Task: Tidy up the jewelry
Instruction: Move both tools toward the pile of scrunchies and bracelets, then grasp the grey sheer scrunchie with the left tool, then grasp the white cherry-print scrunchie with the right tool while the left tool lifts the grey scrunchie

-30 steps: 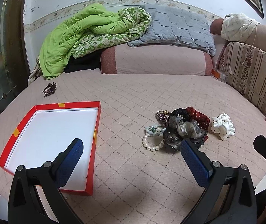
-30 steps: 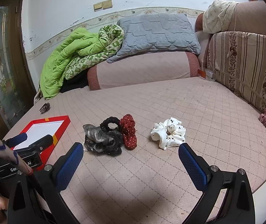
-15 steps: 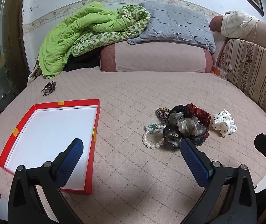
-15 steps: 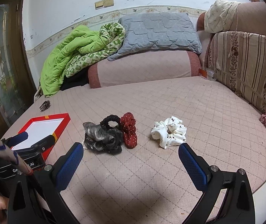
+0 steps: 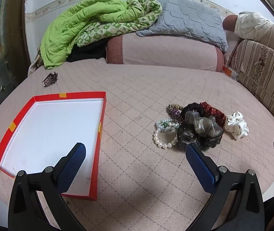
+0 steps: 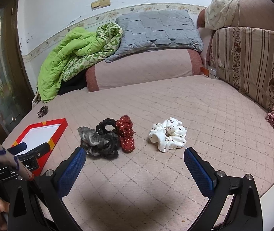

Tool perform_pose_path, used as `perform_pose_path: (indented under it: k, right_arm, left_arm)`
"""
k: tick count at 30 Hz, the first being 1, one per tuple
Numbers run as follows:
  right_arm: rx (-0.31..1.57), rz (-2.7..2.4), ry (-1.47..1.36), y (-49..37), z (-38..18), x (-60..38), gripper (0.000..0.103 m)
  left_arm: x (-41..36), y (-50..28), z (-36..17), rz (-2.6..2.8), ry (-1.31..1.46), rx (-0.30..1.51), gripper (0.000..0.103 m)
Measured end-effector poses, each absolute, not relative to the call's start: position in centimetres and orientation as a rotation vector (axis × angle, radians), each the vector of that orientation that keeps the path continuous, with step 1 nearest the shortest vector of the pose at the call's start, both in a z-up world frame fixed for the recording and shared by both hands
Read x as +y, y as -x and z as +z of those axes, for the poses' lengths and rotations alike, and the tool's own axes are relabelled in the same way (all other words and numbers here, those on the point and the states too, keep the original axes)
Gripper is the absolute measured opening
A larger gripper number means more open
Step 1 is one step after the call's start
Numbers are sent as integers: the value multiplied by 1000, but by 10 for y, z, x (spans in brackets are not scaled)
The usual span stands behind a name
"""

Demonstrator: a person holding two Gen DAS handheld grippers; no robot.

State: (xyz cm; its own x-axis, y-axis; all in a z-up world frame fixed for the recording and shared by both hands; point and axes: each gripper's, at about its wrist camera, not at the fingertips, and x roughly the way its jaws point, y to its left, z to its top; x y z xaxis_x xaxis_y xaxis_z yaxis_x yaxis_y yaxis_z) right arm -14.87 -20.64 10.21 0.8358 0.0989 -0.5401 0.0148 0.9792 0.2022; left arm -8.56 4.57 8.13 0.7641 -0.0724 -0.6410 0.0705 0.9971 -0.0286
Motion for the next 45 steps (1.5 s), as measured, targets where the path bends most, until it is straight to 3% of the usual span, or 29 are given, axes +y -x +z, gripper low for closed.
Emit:
perform_pose_path:
  k: [19,20,24,27,36,45]
  right_arm:
    - [621,-23,-327,136,92,-245,103]
    - [623,-29,-340,136,91,-249,103]
    - [625,-38,-367,135,91,-256,103]
    - [637,-37,-360,130,88,-256,103]
    - [880,-76,-459,54,43,-278,103]
    - [928,-103,-221,-4,34,-253,103]
  left_arm:
    - [-43,19,60,-305,-43,813,103]
    - [-49,11,54,-307,-56,832,100]
    - [-55,-5,38,-367,-20,899,49]
    - [-52,-1,41,-385,-11,862,40]
    - [-35,22,73,-436,11,781,37]
    - [-9,27,94,-437,25,706,37]
